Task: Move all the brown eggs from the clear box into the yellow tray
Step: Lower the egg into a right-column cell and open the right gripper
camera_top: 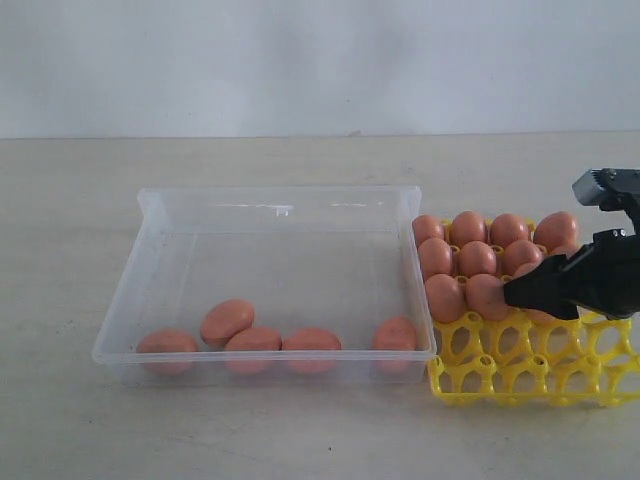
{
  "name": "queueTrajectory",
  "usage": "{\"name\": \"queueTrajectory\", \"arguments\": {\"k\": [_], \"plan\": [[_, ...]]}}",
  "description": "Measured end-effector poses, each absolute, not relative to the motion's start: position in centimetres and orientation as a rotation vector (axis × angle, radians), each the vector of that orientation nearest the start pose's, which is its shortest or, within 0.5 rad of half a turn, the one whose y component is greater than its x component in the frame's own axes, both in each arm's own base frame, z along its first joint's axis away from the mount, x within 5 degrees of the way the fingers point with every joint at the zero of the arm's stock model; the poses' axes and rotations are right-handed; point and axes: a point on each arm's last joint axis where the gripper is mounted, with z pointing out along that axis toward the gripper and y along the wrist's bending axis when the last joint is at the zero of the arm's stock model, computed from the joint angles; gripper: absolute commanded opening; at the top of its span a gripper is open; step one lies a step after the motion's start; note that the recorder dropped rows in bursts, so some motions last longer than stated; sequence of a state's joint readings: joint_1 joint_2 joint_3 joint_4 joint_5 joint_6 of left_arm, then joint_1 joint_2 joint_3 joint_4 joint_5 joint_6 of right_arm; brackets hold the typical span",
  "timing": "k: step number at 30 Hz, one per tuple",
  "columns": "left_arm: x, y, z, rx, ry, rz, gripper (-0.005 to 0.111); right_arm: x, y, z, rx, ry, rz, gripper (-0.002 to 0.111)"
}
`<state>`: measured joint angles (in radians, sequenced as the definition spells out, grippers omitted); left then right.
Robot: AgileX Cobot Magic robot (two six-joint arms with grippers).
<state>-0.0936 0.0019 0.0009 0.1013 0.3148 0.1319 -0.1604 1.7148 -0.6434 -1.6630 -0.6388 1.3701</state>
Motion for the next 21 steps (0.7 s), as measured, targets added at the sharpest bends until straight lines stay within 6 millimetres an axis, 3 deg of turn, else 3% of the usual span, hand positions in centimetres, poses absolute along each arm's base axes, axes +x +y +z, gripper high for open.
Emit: {"name": "queueTrajectory", "arguments": {"k": [7, 16, 18, 20, 21], "plan": [[5.4, -0.2, 18.4, 0.267, 1.782, 0.124, -0.004, 27.7, 0.9, 14.7, -0.380, 2.387, 0.594, 0.062], [5.4, -0.2, 18.4, 0.267, 1.782, 0.124, -0.004, 26.9, 0.4, 20.0, -0.364, 2.232, 0.420, 0.059], [5.4, -0.2, 18.4, 0.267, 1.782, 0.124, -0.004, 26.8, -0.1, 20.7, -0.272, 2.234, 0.352, 0.044], [5.4, -0.2, 18.4, 0.267, 1.782, 0.124, -0.004, 26.9, -1.3, 21.0, -0.110, 2.250, 0.227, 0.022], [5.4, -0.2, 18.4, 0.267, 1.782, 0.124, -0.004, 26.9, -2.0, 21.0, -0.033, 2.253, 0.155, 0.000]]}}
